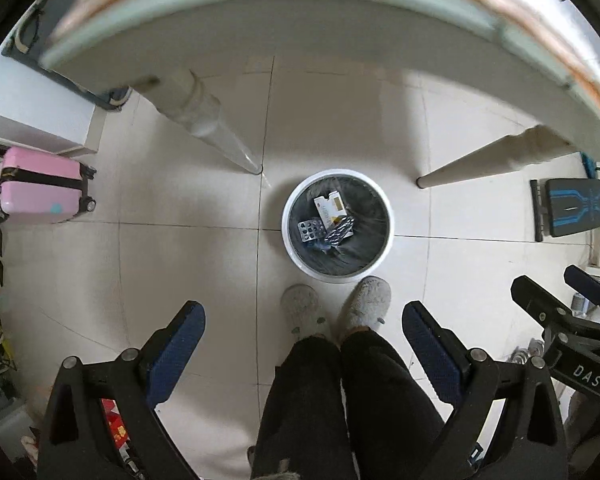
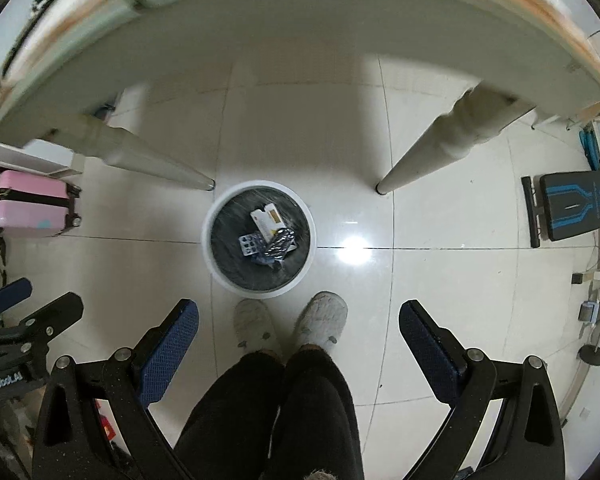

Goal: Collect trash
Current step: 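Raise both tools from the bin back over the table, then grasp the Pure Milk carton with the left gripper while the right grasps the orange snack bag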

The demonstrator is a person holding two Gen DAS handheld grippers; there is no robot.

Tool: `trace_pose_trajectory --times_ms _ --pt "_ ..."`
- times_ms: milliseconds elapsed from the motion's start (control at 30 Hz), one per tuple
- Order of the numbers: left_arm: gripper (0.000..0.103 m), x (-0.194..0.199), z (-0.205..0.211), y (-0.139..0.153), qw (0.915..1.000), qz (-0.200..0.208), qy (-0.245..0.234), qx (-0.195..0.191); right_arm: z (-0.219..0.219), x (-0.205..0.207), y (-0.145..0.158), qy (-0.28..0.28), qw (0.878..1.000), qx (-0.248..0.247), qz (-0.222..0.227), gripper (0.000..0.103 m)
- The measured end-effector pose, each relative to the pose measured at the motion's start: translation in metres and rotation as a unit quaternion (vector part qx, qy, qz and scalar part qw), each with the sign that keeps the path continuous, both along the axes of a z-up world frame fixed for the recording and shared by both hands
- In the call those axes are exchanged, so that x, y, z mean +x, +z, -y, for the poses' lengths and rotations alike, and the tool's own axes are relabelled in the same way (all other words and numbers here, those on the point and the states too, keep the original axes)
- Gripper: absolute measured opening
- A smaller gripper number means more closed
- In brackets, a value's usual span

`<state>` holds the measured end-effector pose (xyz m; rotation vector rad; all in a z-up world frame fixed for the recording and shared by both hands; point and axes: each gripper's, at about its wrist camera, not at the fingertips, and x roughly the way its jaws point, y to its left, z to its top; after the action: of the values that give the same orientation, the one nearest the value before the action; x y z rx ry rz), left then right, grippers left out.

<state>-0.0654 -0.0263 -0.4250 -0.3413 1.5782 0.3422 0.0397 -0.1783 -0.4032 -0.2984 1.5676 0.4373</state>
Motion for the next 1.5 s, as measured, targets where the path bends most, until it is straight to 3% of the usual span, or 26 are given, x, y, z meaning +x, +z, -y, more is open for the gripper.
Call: trace_pose_trajectory --times_ms 200,367,533,733,933,1067,1167,1333,1367,1433,1500 --pt "0.101 0.002 -0.004 0.074 0.9995 0.031 -0.009 0.003 0.0 -0.005 0.09 -0.014 1.0 0.023 0.008 0.101" --pt "0.101 0.029 -0.015 0.123 0.9969 0.073 -0.009 0.027 -0.006 0.014 0.156 -0.043 0.997 0.061 0.026 0.101" --pt "0.103 0.083 -0.036 0.158 0.9914 0.115 -0.002 0.063 -0.022 0.076 0.207 -0.067 0.992 0.091 0.055 0.101" --pt "0.103 0.177 -0.064 0.18 0.9845 0.134 0.01 0.113 -0.049 0.19 0.233 -0.072 0.989 0.103 0.074 0.102" --pt "0.103 0.302 -0.108 0.167 0.978 0.101 0.036 0.179 -0.105 0.346 0.213 -0.047 0.991 0.104 0.072 0.102" --pt "0.103 0.357 -0.142 0.147 0.9707 0.069 0.055 0.224 -0.159 0.436 0.185 -0.018 0.992 0.101 0.068 0.102" --pt "0.103 0.385 -0.166 0.13 0.9703 0.047 0.074 0.226 -0.216 0.499 0.15 0.015 0.994 0.092 0.051 0.102" --pt "0.103 0.414 -0.192 0.106 0.9743 0.016 0.082 0.209 -0.289 0.548 0.089 0.063 0.996 0.065 0.017 0.099" --pt "0.103 0.421 -0.193 0.104 0.976 0.018 0.077 0.203 -0.298 0.554 0.078 0.066 0.996 0.062 0.006 0.096" --pt "0.103 0.431 -0.195 0.101 0.9789 0.019 0.061 0.194 -0.307 0.559 0.061 0.067 0.996 0.063 -0.014 0.072" --pt "0.103 0.442 -0.194 0.1 0.9822 0.024 0.041 0.182 -0.307 0.561 0.055 0.066 0.994 0.084 -0.027 0.055"
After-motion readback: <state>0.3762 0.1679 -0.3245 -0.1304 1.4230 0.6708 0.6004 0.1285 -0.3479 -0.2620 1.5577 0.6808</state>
